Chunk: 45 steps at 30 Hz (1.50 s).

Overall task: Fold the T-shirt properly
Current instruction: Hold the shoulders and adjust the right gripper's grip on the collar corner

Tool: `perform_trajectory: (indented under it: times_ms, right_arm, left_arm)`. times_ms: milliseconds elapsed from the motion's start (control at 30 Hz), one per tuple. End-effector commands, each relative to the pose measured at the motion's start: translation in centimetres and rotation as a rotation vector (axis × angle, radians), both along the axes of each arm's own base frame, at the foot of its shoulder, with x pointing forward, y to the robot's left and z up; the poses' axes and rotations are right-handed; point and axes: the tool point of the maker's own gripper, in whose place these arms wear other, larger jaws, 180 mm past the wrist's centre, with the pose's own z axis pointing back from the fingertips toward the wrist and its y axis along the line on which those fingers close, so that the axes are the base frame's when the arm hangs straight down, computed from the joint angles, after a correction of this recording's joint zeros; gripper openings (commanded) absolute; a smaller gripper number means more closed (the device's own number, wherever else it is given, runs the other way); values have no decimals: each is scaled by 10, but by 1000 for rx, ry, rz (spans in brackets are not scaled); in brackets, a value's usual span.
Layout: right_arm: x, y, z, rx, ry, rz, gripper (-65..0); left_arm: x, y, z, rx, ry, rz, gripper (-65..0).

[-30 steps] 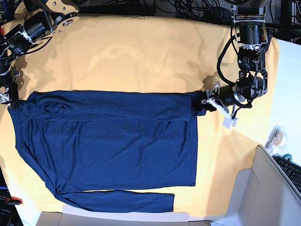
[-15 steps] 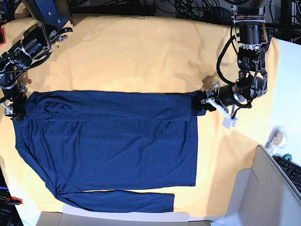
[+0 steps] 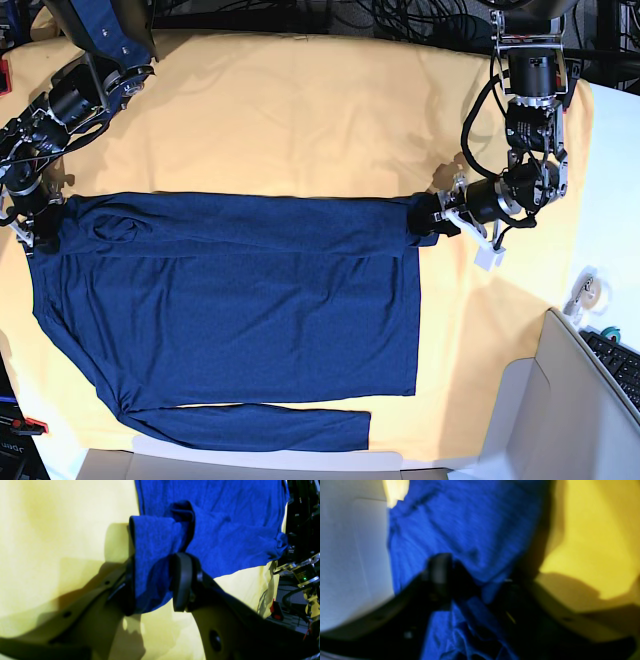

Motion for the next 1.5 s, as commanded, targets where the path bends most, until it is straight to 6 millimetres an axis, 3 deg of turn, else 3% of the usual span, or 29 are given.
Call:
perform_trajectory:
  times_ms: [0,167,367,633,733,833,933,1000,1033,1100,1200,1467]
  right_arm:
    - [8,-8,17,-23,-41,-4,-484]
    - [7,-7,15,-20,-37,-3,-490]
    - [6,-7,15,-20,-36,-3,-491]
    - [6,-7,14,-19,-34,-2,-491]
    - [6,-7,14,-19,-34,-2,-491]
    - [6,-6,13,-18,-34,-1,-490]
    - [6,-4,13,-14,-33,3,-496]
    - [5,-3,11,-11,-29,5,-576]
    - [1,-3,7,-12,-16,6,-641]
    - [2,-2,6,-24,-6,23,-650]
    - [0,0,5,-60,21,58,-650]
    - [-6,-8,6,-80,34,58,-650]
  left_arm:
    - [7,2,8,9,-21,-3,-441]
    - [7,-8,9,-21,-22,-7,-426]
    - [12,-19,24,-133,-49,7,-426]
    - [12,-20,23,-134,-52,9,-426]
    - [21,-21,32,-134,-75,4,-426]
    - [21,-32,31,-128,-73,-30,-431]
    - [21,-43,29,-121,-82,-54,-521]
    - [20,-53,25,-113,-83,-69,-629]
    - [17,-58,21,-111,-70,-82,-650]
    - [12,-61,11,-108,-40,-89,-648]
    - [10,-55,0,-104,-23,-56,-648]
    - [12,-29,-1,-56,-32,-31,-648]
